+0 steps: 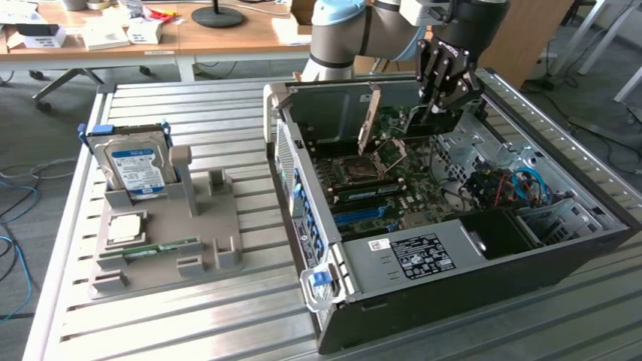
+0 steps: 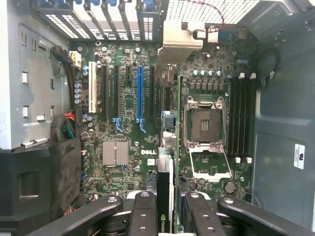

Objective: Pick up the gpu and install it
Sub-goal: 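Insert the gpu into the slot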

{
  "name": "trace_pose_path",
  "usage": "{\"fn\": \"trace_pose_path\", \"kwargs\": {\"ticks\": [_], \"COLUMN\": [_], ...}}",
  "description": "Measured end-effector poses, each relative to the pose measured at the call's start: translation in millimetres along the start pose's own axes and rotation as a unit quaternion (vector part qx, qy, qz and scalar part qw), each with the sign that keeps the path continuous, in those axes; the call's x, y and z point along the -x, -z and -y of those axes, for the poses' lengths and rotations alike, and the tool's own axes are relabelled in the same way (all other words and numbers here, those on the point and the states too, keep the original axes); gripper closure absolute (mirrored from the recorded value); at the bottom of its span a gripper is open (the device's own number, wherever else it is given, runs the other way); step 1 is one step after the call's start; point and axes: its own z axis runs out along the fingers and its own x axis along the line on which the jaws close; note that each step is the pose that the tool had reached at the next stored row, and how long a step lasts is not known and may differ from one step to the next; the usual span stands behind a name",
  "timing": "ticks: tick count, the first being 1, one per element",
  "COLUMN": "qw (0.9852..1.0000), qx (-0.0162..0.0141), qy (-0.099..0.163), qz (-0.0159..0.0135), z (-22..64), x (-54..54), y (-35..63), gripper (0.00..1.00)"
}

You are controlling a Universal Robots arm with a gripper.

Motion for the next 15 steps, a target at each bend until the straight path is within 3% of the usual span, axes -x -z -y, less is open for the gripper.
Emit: {"fn": "trace_pose_path", "kwargs": {"ticks": [6,10,15], "qw": [1.0,1.0,1.0], "qx": [0.0007,0.0076,0.0079], "qy": [0.0,0.0,0.0], "qz": [0.0,0.0,0.0013], "z": [0.0,0.1,0.2], "x": [0.0,0.0,-2.2], "y": [0.0,0.0,-0.1], "gripper": [0.73,0.73,0.73]}}
